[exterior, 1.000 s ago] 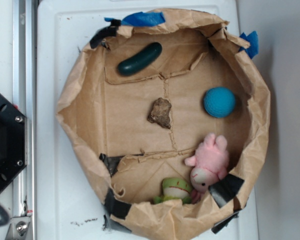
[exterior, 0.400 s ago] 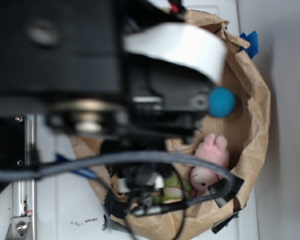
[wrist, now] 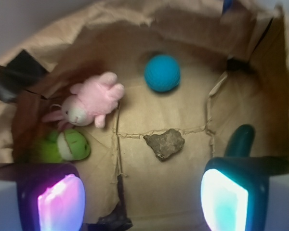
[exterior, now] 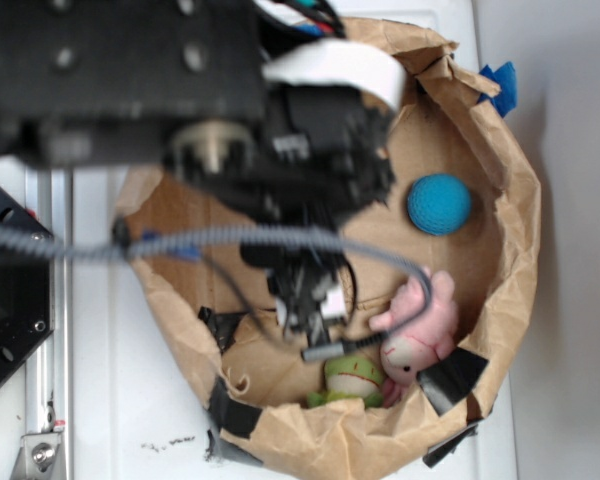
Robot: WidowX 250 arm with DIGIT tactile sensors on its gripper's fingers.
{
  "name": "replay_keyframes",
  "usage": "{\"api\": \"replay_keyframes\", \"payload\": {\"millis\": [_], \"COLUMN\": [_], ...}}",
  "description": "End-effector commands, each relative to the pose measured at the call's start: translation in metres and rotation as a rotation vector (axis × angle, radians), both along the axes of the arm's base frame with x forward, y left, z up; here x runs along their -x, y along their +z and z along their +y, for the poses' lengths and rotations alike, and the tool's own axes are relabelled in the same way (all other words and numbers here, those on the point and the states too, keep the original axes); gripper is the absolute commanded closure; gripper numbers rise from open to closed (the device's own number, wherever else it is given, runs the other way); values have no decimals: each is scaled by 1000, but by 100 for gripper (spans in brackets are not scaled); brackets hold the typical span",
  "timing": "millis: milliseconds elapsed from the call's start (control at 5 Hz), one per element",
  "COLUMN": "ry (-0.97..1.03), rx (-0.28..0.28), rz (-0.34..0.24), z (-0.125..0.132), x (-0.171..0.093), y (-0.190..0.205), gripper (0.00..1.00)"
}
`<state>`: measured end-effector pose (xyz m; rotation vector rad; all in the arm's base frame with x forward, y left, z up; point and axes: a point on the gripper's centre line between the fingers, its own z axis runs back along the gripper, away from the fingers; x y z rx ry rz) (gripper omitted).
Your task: Grab the plastic pickle.
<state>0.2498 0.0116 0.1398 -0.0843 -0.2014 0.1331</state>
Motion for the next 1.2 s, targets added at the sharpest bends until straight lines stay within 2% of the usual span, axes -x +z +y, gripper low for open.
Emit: {"api": "replay_keyframes", "payload": {"millis": [0,600,1000], "ry": [53,53,138], "rx": [7,7,-23], "rz": [-24,-24,13], "z": [32,32,45], "x": [-8,-8,-4], "y": [-14,-14,-44], "gripper": [0,0,0]}}
